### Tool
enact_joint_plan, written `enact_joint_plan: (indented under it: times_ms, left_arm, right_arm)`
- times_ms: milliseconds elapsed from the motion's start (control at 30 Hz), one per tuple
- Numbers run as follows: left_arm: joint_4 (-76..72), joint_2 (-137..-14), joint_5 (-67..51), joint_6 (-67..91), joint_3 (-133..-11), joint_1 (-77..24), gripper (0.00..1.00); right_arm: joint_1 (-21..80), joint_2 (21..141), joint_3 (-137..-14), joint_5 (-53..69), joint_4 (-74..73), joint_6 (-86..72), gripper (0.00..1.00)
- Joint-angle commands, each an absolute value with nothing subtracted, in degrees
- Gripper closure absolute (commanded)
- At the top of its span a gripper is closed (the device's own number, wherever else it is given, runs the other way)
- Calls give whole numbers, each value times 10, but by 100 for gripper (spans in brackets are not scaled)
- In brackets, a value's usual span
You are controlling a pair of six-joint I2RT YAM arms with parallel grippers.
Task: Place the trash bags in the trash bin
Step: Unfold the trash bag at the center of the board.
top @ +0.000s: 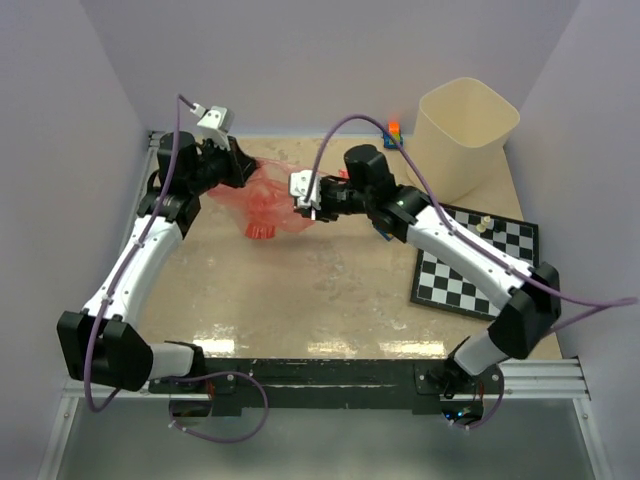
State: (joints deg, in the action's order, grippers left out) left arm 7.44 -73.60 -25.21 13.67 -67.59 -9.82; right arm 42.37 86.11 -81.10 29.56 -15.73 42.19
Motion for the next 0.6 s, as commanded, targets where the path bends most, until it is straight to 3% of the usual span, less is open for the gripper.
enact_joint_plan:
  times_ms: [0,167,467,567]
  left_arm:
    - [89,-751,-260,134,-748,-97,100]
    - [83,-757,-264,169,-763,-96,100]
    - [83,-743,-265,183,-762,-97,100]
    - [89,-737,-266,176,-759,-97,100]
  right_arm:
    - [423,911,-906,320,-254,413,62]
    - [424,897,-860,241,-176,344,57]
    - [407,870,-860,154,-151,323,68]
    - [396,847,-861,153,-127,320,54]
